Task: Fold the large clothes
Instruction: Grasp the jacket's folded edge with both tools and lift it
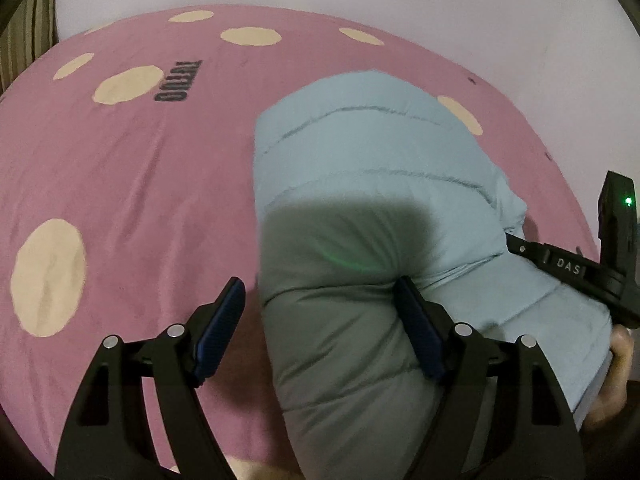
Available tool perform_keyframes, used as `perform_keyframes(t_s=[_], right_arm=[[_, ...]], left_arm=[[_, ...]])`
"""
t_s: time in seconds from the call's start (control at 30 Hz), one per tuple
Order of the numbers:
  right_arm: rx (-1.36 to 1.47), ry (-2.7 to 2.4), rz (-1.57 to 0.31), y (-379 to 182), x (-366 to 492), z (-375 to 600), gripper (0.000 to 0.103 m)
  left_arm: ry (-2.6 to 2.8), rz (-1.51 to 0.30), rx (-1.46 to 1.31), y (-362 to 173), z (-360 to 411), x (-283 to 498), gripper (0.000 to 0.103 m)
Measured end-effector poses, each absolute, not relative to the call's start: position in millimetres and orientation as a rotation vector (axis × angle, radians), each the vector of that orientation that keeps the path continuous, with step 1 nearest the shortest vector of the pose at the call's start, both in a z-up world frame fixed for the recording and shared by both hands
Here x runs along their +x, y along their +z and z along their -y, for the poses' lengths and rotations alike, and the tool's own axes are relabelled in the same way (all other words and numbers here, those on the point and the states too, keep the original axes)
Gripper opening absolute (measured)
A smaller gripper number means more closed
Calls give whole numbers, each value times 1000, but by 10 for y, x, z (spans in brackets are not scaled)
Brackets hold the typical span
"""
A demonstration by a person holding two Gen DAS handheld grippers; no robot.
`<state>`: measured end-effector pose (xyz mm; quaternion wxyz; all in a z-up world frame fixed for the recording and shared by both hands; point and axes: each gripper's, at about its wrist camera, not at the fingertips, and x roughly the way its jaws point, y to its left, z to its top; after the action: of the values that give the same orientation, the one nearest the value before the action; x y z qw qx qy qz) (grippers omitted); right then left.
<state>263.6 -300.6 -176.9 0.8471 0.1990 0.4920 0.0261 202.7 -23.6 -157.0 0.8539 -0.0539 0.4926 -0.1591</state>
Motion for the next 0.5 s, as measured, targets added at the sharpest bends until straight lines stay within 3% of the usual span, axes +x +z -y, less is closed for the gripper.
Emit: perform_keyframes(t_s=[0.1, 0.33, 0.5], right_arm=[[418, 50, -1009, -1569, 2471, 3045, 29], [365, 125, -875, -871, 1849, 2850, 30], [258, 175, -935, -1008, 1632, 2539, 28]], left_arm=[[-310, -988, -107, -1393, 157, 1901, 77], [-373, -881, -103, -1070, 124, 1507, 77], [-377, -925, -72, -1229, 197, 1446, 77]])
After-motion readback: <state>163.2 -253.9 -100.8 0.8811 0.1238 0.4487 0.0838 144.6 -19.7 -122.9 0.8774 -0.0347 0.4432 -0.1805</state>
